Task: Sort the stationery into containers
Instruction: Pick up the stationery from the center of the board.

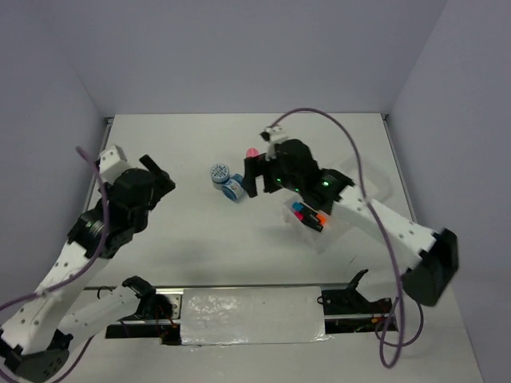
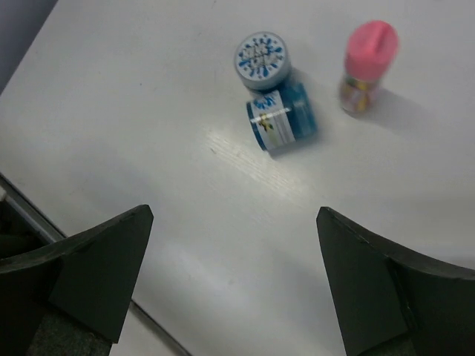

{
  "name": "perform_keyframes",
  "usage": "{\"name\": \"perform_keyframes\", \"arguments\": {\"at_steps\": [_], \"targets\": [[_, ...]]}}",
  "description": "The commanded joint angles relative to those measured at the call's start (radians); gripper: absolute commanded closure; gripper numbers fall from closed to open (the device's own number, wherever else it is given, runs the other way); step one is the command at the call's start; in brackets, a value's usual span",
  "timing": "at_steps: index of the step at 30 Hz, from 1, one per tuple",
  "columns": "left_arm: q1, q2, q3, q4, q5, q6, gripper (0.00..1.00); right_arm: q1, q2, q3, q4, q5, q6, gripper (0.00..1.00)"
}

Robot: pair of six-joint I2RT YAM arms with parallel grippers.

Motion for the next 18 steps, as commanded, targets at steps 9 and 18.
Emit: {"name": "perform_keyframes", "arguments": {"at_steps": [9,18], "targets": [[-0.008,-0.334,0.029,-0.155,-0.055,0.347,0.01,0.115,0.752,0.614,0.019,0.241,-0.097,0.0],[-0.008,-0.345,-0.108,-0.113,-0.072,0.346,0.01,0.105,1.006,0.855,-0.05,0.249,-0.129,0.0]]}}
